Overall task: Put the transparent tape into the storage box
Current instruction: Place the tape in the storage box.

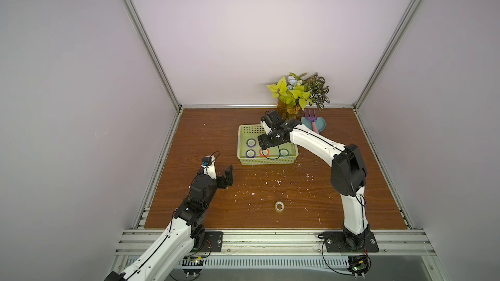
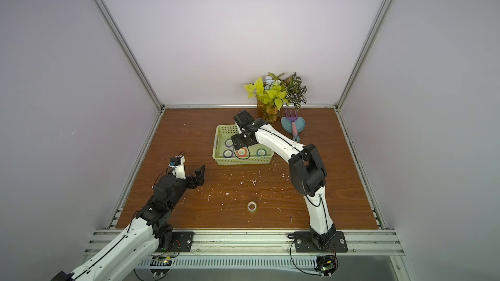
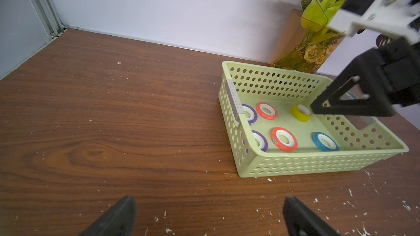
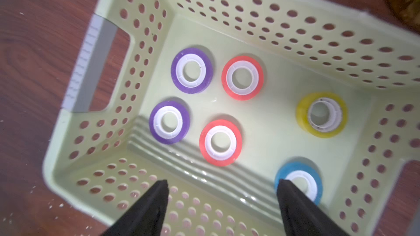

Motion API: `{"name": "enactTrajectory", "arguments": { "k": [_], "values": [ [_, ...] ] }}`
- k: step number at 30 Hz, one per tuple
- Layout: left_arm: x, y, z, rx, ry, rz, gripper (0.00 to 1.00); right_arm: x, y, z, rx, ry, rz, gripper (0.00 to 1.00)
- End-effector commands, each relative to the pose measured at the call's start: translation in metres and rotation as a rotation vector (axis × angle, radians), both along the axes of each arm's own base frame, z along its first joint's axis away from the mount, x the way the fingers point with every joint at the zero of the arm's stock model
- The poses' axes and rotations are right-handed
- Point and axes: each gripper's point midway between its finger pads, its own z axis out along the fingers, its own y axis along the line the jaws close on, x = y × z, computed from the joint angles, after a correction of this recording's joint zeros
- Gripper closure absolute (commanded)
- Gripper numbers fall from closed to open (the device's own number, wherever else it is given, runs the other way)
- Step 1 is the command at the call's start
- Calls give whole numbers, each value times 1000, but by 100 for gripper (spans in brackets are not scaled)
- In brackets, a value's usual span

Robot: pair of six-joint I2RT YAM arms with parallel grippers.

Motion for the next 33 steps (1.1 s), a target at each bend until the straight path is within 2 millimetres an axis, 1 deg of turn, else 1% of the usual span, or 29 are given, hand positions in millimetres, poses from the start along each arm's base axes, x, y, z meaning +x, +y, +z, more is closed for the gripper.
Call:
{"name": "enactTrajectory", "arguments": {
  "k": [1,4,8,10,11,18,21,24,31,33],
  "values": [
    [1,2,4,-2,-22,8,0,-7,-18,31,11,-58,-39,17],
    [1,2,4,-1,-22,8,0,-18,-31,39,18,-72,-58,14],
    [1,2,4,-1,-22,6,0,-38,-47,41,31,-71,-80,9],
    [1,2,4,0,-21,4,0,-49,-55,37,35,-60,-88,5],
    [1,2,4,0,-22,3,0,-56,-59,33,35,-52,-94,2],
    [2,1,3,0,-18,-1,0,-99,-78,9,50,-1,-145,1],
    [2,1,3,0,-18,-1,0,-118,-83,-1,49,19,-158,1],
    [2,1,4,0,-19,1,0,-136,-84,-9,41,40,-158,1],
    [1,1,4,-2,-20,3,0,-183,-82,-35,19,120,-182,1],
    [1,1,3,-1,-20,3,0,-195,-78,-40,30,142,-184,1]
  ]
}}
